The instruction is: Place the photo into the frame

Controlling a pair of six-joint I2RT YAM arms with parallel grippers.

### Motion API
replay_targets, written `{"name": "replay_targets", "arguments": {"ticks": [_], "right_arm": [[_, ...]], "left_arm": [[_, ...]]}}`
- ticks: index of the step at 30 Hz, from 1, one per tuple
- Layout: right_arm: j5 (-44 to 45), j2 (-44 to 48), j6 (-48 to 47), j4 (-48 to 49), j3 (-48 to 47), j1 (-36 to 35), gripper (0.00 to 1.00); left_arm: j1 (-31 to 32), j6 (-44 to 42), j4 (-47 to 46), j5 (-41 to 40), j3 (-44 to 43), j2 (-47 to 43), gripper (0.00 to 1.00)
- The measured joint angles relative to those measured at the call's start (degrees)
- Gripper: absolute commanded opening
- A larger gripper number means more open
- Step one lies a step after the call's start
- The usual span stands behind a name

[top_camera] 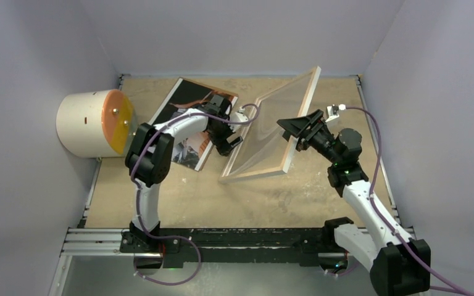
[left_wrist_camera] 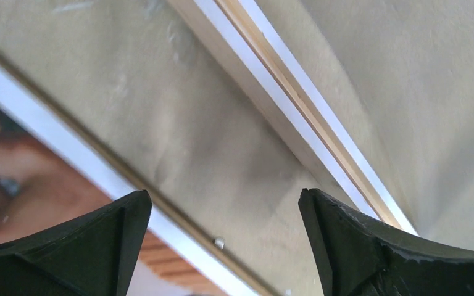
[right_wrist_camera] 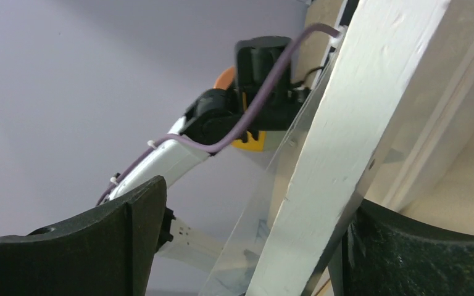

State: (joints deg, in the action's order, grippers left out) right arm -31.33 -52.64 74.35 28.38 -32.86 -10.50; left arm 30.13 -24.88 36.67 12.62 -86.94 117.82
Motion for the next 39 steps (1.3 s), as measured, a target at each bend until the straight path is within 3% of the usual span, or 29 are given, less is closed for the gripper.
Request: {"name": "replay_targets", "arguments": {"ticks": [7,17,26,39], "right_arm": [[-1.22,-2.86,0.13,-1.4,-0.02,0.0,0.86],[-1.14,-4.02,2.67,1.44,0.55,-0.28,0.81],[-0.09,-5.51,5.22,4.5,1.79,-2.27,0.73],[1.01,-6.23,7.32,5.16,2.25,-2.62,0.62]], "left_arm": [[-1.95,-2.12,9.25,1.7,-6.36,-8.48,1.0],[-1.42,-6.54,18.4,12.83,-10.93,-19.54,1.0],[12.04,-9.25,21.73,17.42,-8.85,-26.58,1.0],[15.69,-8.57,24.26,18.6,-12.37,-26.67,1.0]]}}
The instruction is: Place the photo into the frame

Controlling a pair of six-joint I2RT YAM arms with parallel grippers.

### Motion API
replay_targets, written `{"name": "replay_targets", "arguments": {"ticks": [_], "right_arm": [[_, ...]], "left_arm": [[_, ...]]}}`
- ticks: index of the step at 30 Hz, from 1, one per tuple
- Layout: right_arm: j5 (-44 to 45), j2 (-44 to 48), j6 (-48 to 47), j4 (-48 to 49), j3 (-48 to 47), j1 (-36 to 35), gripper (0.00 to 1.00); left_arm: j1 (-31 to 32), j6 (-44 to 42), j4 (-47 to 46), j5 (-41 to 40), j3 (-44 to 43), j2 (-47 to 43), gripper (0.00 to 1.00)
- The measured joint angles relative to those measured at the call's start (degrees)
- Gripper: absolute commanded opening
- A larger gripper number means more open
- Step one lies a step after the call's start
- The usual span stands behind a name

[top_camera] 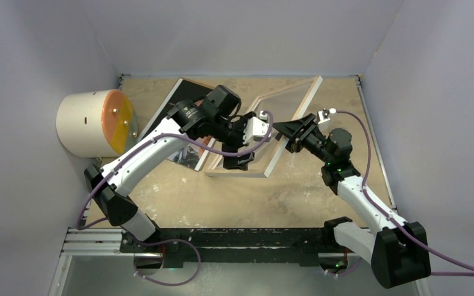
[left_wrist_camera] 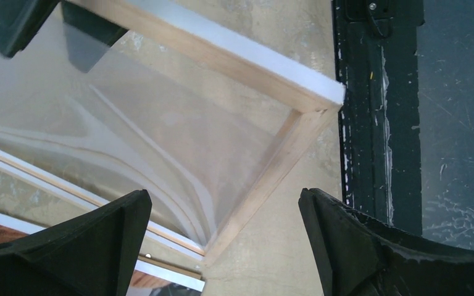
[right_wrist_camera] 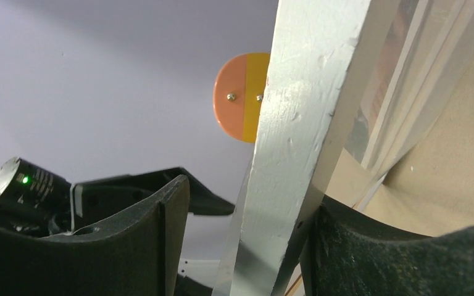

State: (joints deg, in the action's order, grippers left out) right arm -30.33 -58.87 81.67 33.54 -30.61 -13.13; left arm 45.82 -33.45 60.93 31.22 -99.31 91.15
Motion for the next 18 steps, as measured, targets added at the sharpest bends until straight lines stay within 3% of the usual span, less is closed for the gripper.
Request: {"name": "replay_targets", "arguments": {"ticks": [8,18], "right_arm": [[0.74,0.0,0.44,0.22,0.0,0.0,0.61],[0.79,0.0,0.44,0.17,0.0,0.0,0.6]], "left_arm": [[5.99,2.93,-0.15,-2.69,-2.78,0.24,1.0],[7.54,5.44,-4.04,-11.17,-2.36,0.24,0.98]]}}
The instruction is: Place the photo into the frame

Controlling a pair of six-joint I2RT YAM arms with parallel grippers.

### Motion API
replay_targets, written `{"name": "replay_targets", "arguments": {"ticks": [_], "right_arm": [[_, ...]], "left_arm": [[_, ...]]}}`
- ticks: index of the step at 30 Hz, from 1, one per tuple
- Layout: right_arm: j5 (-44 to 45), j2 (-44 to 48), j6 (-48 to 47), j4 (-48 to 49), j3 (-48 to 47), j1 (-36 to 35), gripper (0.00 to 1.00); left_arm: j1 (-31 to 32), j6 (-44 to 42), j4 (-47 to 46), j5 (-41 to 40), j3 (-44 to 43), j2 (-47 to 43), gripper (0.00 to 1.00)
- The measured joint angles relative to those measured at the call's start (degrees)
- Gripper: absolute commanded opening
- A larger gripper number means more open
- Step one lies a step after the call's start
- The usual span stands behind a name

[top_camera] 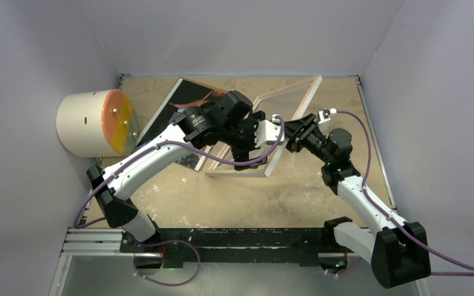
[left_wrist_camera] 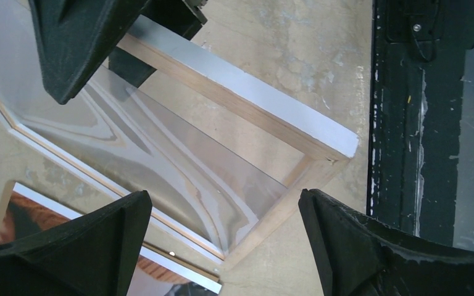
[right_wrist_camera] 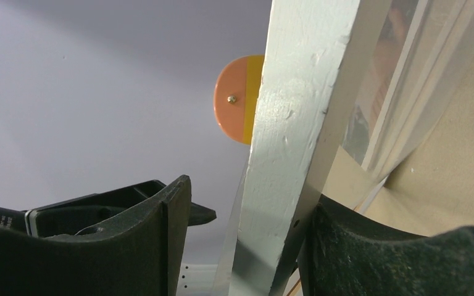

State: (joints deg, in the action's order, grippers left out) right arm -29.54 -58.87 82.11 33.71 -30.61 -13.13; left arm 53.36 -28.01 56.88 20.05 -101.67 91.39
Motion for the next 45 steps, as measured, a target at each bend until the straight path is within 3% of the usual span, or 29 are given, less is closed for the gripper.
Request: {"name": "replay_targets", "arguments": {"ticks": [7,13,20,26,30,35,37,45], "right_arm": [[0.0,0.0,-0.02,-0.11,0.0,0.0,0.6],[0.0,0.0,-0.09,-0.9,0.0,0.0,0.61],[-0.02,0.04,-0.28,-1.77,0.0,0.0,0.61],[-0.02,0.2,-0.35,-2.25,0.0,0.0,0.63],[-0.07,0.55,-0.57,-2.97,0.02,0.0,0.68],[-0.17,1.38,-0.79,-4.04,0.59,0.0,0.74],[-0.26,2.27,-0.98,-4.48,1.44,0.07,0.75],[-1.84,6.56,-0.96,-4.72,7.3,1.99,0.75]], "left_arm": [[0.09,2.05,-3.13,-3.54,0.55,0.26,0.94],[0.46,3.54,-3.69,-6.95,1.33,0.52,0.84],[0.46,4.11,-3.43,-9.92,2.62,0.52,0.62],[0.46,4.79,-3.43,-11.65,2.69,0.52,0.36],[0.46,5.03,-3.72,-12.41,3.3,0.52,0.18],[0.46,5.29,-4.63,-15.58,4.68,0.61,0.04],[0.59,5.92,-5.33,-17.7,4.7,0.66,0.0],[0.68,7.87,-6.49,-22.32,4.7,0.66,0.0]]}}
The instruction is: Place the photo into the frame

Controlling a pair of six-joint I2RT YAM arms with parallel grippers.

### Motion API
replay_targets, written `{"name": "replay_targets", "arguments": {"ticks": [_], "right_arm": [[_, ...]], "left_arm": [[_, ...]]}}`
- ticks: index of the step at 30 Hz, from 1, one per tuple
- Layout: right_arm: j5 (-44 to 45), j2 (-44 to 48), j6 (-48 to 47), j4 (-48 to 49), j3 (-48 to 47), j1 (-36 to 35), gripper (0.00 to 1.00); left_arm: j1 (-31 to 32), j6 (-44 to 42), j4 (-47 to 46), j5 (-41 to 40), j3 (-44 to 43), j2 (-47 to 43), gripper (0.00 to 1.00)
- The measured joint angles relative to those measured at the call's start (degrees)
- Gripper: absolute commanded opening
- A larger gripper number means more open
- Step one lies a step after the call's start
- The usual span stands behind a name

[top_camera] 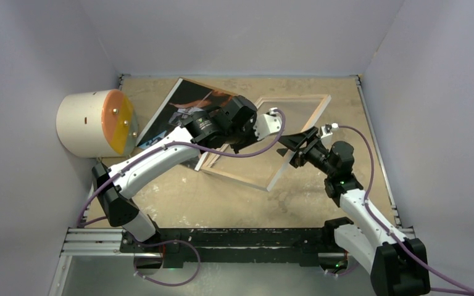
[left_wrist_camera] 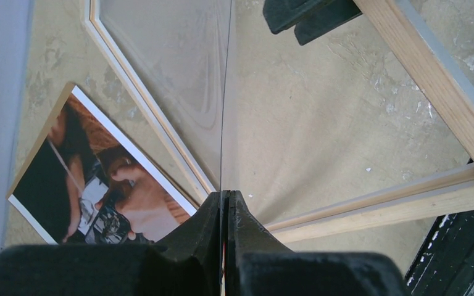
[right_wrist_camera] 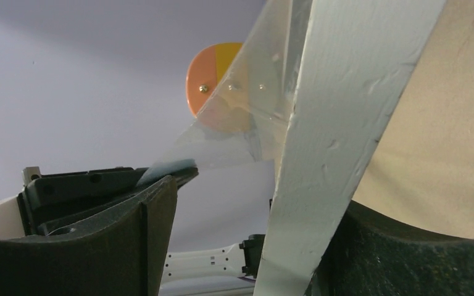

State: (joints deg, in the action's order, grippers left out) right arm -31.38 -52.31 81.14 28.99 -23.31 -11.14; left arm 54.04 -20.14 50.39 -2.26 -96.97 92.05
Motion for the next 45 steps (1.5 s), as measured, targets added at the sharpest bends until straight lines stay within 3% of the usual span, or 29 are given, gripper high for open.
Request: {"name": "replay_targets", "arguments": {"ticks": [9,17,21,27,33,38,40,45], "right_arm": [[-2.27,4.44,-0.37,-1.73,5.05,1.99,0.61],[-1.97,6.99,-11.02,-14.73,5.05,2.69,0.46],[-0.37,7.06,-16.0,-21.84,4.9,2.78,0.39],[4.35,5.9,-20.72,-31.28,2.6,2.93,0.2],[6.67,-3.26,-26.64,-38.21,-5.2,3.26,0.0],[8.33,-13.38,-33.55,-43.63,-11.41,3.28,0.01],[9.29,-16.15,-36.04,-45.97,-13.51,3.26,0.05],[12.96,-21.29,-41.94,-51.28,-17.86,3.26,0.33]], "left_arm": [[-0.15,-0.09,1.64,0.11,-2.32,0.92,0.0],[-0.52,-1.16,5.31,-1.03,-16.28,5.6,0.0],[-0.52,-2.14,5.66,-1.25,-18.43,5.68,0.0],[-0.52,-4.63,9.84,-3.32,-23.12,6.45,0.0],[-0.52,-9.07,9.84,-9.03,-29.38,5.53,0.0],[-0.52,-13.57,0.85,-16.31,-25.22,-1.57,0.0],[-0.52,-14.23,-1.33,-18.36,-23.93,-4.39,0.0],[-0.57,-16.02,-5.73,-21.88,-20.17,-8.5,0.0]]}}
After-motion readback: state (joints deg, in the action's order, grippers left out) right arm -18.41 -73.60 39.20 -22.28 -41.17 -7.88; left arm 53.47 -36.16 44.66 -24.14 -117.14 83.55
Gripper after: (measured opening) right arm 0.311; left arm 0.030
